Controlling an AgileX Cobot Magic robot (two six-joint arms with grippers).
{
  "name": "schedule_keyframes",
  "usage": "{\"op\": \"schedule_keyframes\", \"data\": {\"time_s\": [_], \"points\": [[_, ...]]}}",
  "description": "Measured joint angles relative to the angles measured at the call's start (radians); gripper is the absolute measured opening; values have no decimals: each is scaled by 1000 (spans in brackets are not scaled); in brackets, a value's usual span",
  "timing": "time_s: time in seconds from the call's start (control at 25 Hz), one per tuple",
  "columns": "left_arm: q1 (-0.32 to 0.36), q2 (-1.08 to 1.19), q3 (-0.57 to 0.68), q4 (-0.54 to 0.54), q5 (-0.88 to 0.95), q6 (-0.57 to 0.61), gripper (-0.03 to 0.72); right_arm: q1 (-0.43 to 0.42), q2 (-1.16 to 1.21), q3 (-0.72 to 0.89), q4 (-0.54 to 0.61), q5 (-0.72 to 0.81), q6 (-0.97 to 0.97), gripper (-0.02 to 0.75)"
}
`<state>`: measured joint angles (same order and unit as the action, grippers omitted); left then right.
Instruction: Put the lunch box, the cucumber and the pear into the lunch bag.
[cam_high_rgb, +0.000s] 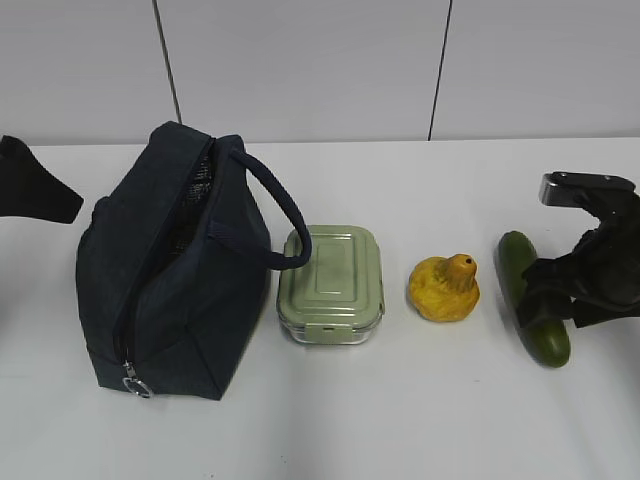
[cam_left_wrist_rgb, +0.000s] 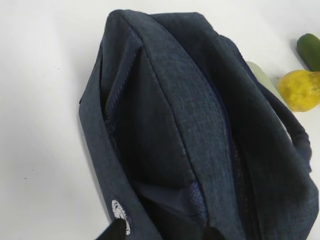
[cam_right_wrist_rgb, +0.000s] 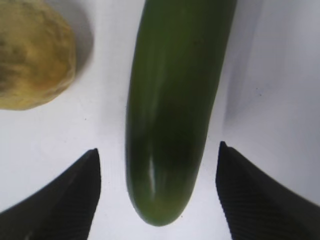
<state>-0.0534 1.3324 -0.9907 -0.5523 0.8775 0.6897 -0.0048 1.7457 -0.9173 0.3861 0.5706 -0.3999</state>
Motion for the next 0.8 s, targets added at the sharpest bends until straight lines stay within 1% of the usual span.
{"op": "schedule_keyframes", "data": {"time_s": [0.32,0.4,0.44,0.56,0.6,0.8], "points": [[0,0,0,0,-2,0,288,0,76,-30,0,3,1,549],[0,0,0,0,-3,0,288,0,87,-32,0,4,1,529],[0,0,0,0,-3,0,288,2,93,-34,-1,4,1,506],[0,0,0,1,-5,0,288,3,96,-38,-7,13,1,410],[0,0,0,1,-5,0,288,3,96,-40,-15,15,1,360],[0,0,0,1,3,0,288,3,84,-42,-27,28,1,354]]}}
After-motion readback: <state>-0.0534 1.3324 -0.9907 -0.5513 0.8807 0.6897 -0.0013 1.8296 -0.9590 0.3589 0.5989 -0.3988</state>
